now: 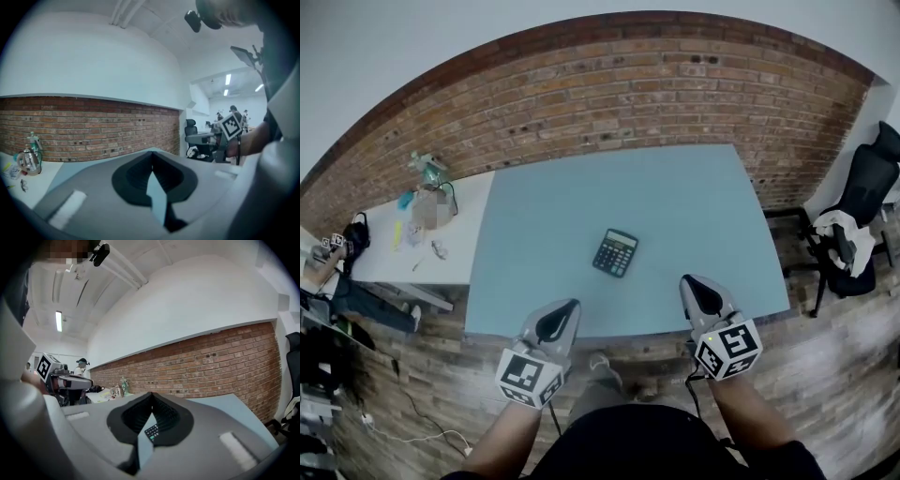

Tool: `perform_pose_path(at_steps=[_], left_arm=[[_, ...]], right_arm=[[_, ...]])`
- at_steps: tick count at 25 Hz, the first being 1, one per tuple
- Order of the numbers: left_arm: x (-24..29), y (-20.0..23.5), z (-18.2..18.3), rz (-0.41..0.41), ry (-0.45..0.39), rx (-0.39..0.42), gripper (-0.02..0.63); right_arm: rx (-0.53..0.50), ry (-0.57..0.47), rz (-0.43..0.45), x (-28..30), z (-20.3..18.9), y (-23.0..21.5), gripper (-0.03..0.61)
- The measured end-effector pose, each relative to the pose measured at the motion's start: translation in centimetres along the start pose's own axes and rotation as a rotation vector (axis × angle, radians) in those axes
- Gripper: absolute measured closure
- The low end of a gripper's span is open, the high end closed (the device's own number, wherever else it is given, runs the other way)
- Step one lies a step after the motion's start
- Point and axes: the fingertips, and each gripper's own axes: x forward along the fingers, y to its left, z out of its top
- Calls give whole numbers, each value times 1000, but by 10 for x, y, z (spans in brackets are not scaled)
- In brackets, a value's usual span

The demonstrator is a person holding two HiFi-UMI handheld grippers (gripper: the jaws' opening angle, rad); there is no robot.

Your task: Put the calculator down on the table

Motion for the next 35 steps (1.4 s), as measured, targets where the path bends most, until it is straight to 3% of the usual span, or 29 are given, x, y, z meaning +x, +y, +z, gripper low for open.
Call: perform_pose_path(at_steps=[9,20,35], left_arm=[[-39,-41,-12,45,27,-1,611],[-52,-57,-13,22,34,35,611],[-73,-14,-10,37,-24,-9,611]], right_arm=[[14,23,52,-40,-18,18,575],[38,-2,22,-60,-22,22,575],[-11,-16,-78,-55,-8,34,575]])
